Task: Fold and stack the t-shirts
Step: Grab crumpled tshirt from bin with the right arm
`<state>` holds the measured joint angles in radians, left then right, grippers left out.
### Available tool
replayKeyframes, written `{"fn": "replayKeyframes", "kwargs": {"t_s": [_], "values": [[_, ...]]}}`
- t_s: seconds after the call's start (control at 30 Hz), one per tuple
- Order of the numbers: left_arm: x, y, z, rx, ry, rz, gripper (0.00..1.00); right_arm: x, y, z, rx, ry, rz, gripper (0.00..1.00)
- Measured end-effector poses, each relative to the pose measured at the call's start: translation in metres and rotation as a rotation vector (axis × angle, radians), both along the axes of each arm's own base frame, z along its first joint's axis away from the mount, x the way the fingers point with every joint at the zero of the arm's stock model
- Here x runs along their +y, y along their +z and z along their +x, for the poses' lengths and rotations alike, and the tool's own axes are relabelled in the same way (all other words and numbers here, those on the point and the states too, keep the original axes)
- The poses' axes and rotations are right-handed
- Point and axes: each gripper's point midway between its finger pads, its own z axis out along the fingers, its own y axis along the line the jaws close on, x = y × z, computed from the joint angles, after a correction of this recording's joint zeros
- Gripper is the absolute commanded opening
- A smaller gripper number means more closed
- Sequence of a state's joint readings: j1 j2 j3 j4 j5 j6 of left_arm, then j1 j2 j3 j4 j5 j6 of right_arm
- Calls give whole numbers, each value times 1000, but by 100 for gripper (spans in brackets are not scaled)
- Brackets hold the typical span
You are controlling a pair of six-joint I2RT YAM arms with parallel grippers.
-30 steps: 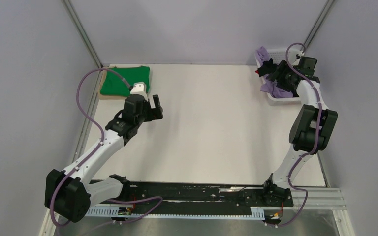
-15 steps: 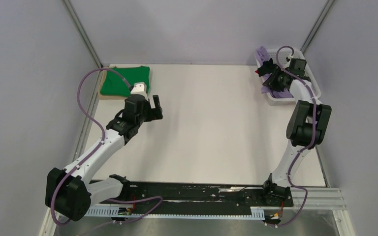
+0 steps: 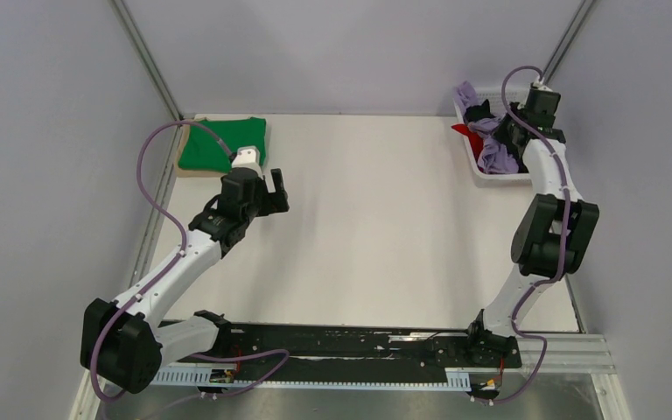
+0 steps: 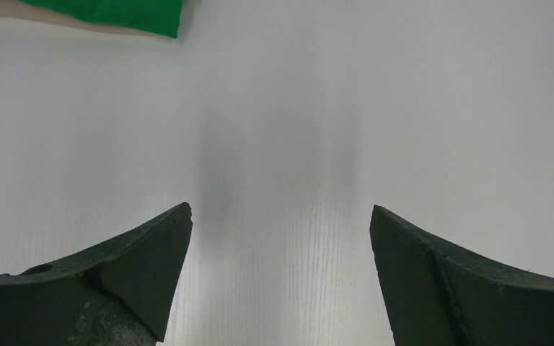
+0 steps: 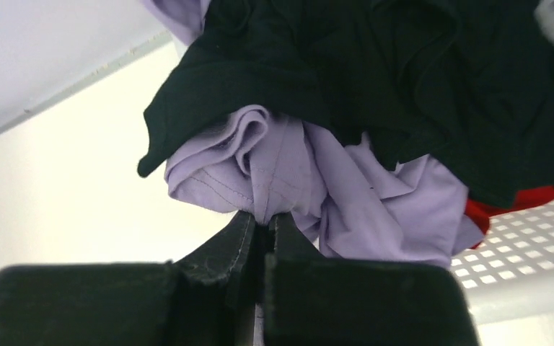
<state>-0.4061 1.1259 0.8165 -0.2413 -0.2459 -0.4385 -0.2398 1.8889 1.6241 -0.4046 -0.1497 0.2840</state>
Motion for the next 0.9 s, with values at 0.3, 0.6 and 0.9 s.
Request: {"fn": "replayKeyframes", "kwargs": {"t_s": [0.3,0.6,0.9], "values": [[1,2,1,-9,6,0,100,-27,94,4,-177,-114,-136,0],[1,7,4,-30,10,-6,100,-41,217,3,-438,-191,-215,1],[-1,11,7,-49,10,-15,100,-34,322,-6,-741,-185,-241,0]]}}
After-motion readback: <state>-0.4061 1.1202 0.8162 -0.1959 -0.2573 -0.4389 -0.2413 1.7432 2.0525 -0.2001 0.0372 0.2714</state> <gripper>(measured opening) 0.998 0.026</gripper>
